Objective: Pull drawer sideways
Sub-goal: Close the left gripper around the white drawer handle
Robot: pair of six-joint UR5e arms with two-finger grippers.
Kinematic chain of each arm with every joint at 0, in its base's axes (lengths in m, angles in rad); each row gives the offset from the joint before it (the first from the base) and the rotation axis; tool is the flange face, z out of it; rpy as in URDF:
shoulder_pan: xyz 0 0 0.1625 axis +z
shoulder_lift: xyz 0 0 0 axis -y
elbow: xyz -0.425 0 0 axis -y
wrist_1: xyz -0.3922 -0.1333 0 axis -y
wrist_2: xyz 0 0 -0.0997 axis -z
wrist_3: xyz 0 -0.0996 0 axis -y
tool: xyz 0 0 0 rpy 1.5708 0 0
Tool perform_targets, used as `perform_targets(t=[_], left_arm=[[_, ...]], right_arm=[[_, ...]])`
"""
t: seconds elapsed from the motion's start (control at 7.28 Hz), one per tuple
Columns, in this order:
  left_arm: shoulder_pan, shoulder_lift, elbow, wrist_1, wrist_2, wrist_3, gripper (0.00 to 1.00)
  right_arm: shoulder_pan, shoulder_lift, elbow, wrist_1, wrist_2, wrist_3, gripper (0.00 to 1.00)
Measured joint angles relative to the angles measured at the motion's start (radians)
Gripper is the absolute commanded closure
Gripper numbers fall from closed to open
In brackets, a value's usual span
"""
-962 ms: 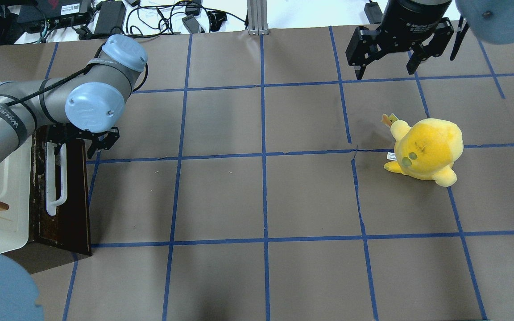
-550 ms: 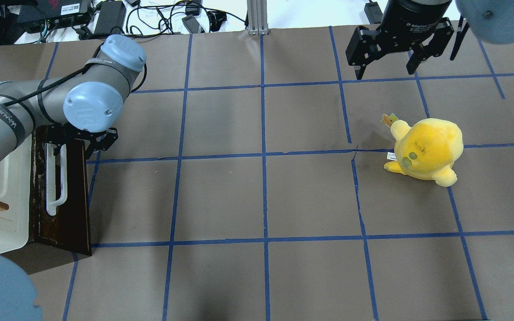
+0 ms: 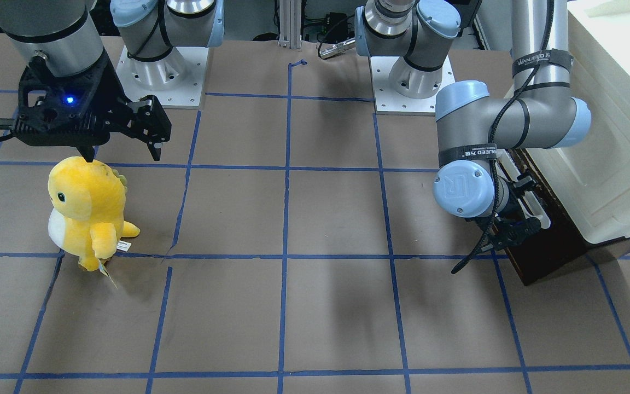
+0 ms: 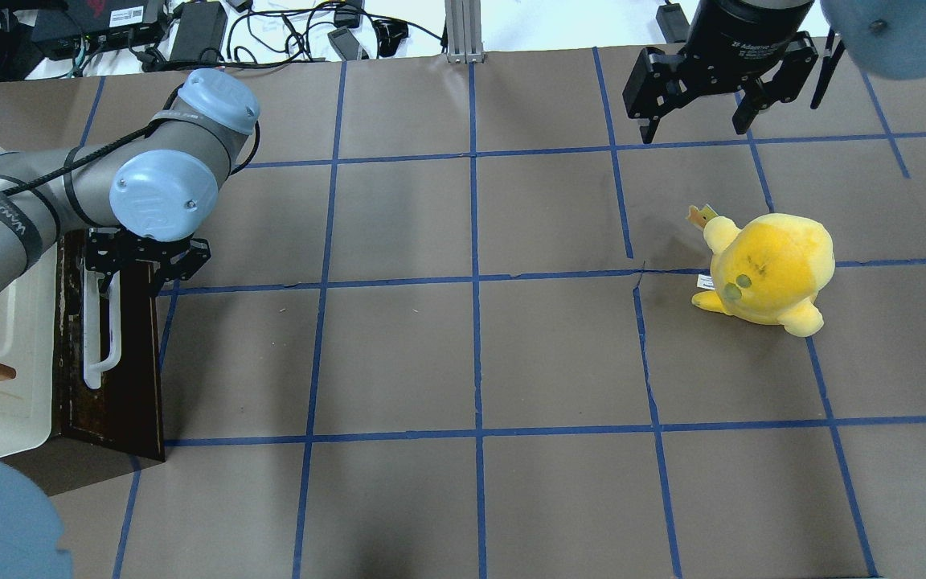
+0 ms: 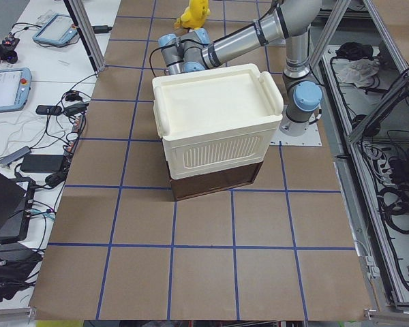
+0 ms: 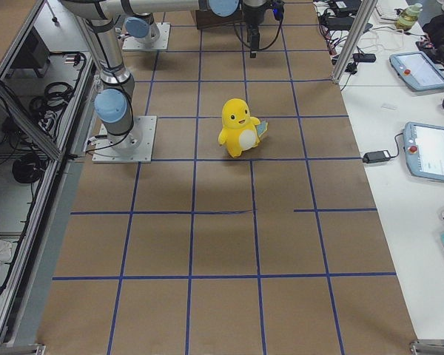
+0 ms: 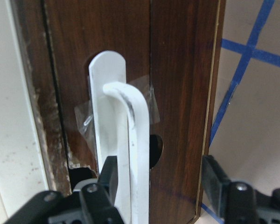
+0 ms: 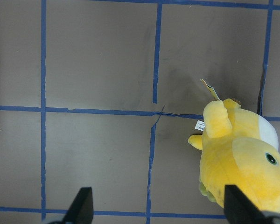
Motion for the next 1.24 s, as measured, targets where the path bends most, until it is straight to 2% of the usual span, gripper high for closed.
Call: perform_targets(t=[0.69, 1.24], left_arm=[[0.022, -0.006, 0.005, -0.022, -0.009, -0.006, 0.34], [0.022, 0.006, 0.001, -0.03, -0.038, -0.005, 0.38]], right_arm=[[0.0, 0.0, 0.0, 0.0, 0.001, 0.0, 0.0], [0.0, 0.0, 0.0, 0.0, 0.001, 0.0, 0.0]])
